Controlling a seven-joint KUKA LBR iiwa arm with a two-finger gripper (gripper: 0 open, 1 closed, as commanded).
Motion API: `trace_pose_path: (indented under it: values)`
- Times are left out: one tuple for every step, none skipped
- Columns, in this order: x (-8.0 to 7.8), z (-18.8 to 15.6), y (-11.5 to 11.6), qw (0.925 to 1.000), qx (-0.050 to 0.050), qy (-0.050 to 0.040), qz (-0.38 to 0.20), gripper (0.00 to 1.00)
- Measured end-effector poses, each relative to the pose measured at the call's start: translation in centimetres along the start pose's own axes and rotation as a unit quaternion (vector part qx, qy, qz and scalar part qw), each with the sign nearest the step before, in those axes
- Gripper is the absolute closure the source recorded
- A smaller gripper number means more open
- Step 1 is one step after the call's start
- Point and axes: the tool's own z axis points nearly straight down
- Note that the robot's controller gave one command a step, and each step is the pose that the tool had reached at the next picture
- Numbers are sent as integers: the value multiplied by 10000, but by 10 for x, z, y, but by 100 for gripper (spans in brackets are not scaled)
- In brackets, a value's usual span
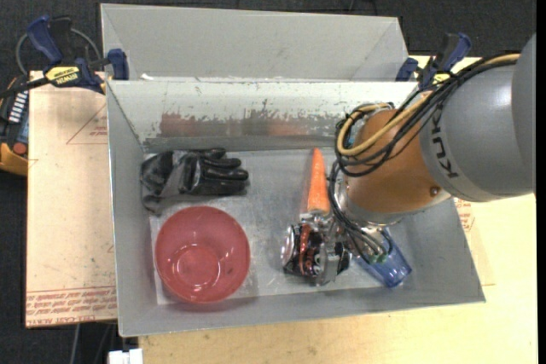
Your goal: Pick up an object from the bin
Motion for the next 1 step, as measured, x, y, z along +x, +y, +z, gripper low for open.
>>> trace_pose_path:
  values:
    - [0,-12,0,10000,0,-10,0,100]
